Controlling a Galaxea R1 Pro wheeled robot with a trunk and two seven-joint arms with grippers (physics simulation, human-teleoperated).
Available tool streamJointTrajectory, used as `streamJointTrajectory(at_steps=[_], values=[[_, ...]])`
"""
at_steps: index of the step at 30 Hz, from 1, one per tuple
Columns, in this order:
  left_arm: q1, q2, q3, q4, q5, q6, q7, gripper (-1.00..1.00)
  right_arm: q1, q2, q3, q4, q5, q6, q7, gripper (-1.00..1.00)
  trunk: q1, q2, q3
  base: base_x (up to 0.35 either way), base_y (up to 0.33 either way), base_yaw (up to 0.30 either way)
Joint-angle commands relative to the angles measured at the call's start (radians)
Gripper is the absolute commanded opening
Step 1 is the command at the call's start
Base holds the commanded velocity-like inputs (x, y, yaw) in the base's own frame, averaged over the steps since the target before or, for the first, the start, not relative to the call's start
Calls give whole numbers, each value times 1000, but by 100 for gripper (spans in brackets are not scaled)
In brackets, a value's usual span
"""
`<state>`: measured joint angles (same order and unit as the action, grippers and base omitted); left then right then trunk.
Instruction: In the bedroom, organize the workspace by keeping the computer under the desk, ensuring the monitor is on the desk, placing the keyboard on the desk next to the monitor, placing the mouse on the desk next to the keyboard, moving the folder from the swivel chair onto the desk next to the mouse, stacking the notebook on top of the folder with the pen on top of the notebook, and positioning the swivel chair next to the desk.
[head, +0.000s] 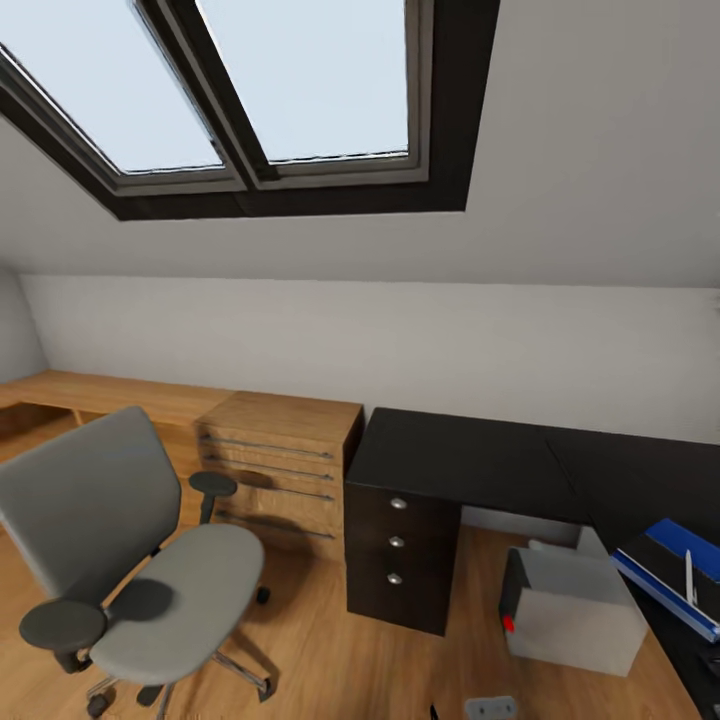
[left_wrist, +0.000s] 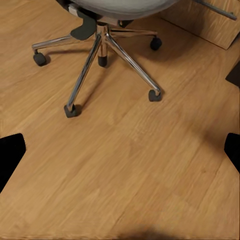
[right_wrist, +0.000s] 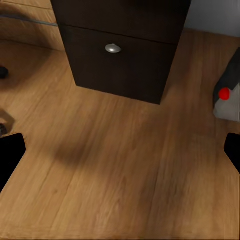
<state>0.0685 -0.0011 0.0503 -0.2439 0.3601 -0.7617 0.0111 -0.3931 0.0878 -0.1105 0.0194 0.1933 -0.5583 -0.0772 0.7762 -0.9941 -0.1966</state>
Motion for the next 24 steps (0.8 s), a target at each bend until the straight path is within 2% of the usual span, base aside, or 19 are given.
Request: streamJointTrajectory(at_steps=[1, 12, 24], values=[[1, 0, 5, -2, -6, 0, 1, 100, -1, 0, -8, 2, 11, -3, -6, 100, 0, -1, -1, -300, 0, 10], [1, 0, 5, -2, -6, -1, 1, 100, -1, 2, -8, 2, 11, 1, -6, 100, 0, -1, -2, -251, 5, 21], [1, 0, 6, -2, -6, -2, 1, 100, -1, 3, -8, 2, 12, 3, -6, 100, 0, -1, -16, -35, 50, 128]])
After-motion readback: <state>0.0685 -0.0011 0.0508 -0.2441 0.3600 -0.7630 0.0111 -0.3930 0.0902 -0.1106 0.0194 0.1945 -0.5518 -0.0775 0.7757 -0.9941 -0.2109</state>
